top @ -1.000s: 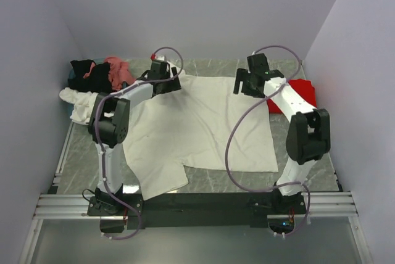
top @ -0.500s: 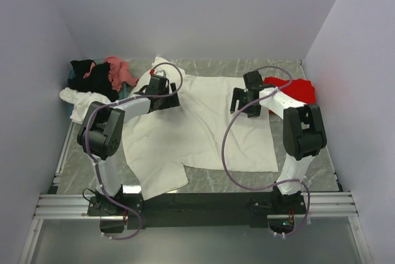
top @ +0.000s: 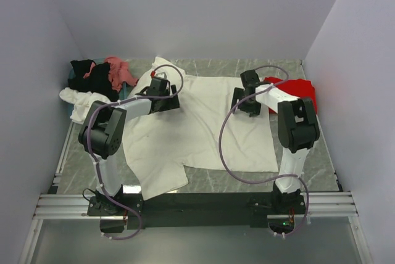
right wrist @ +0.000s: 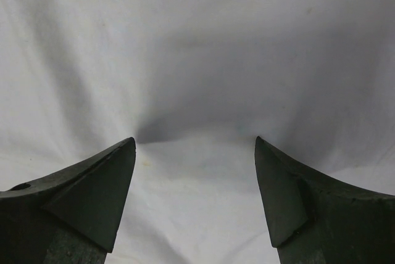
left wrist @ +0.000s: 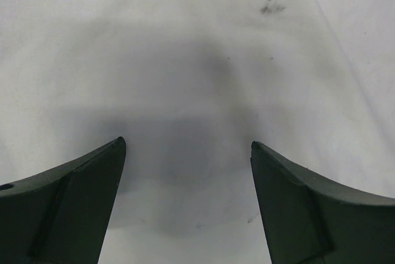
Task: Fold and stack the t-shirts
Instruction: Fold the tshirt
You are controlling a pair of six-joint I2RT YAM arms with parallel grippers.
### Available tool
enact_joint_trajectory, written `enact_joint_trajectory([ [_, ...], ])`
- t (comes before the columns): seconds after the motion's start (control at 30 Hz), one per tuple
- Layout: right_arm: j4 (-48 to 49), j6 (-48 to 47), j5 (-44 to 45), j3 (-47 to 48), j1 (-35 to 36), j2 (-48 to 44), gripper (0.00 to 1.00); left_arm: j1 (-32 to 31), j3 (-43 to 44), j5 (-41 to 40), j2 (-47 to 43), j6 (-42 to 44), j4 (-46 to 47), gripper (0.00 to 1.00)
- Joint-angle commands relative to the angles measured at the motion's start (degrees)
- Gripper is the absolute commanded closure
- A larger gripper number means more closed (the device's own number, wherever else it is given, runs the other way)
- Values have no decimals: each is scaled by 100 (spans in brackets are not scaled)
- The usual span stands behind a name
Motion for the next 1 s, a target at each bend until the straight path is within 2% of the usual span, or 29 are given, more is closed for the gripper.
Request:
enact_joint_trajectory([
  [0.0, -228, 33, 229, 302, -29, 148, 16, -19, 173, -28, 72, 77, 47, 11],
  [0.27, -614, -152, 246, 725, -29, 534, 17, -11, 296, 7, 230, 112, 3, 11],
  [0.37, -755, -196, 273, 900, -29, 684, 20, -11, 393, 25, 309, 112, -23, 11],
  [0.97, -1528, -249, 334, 2147, -38, 1343, 19, 235, 946, 376, 793, 121, -111, 11],
])
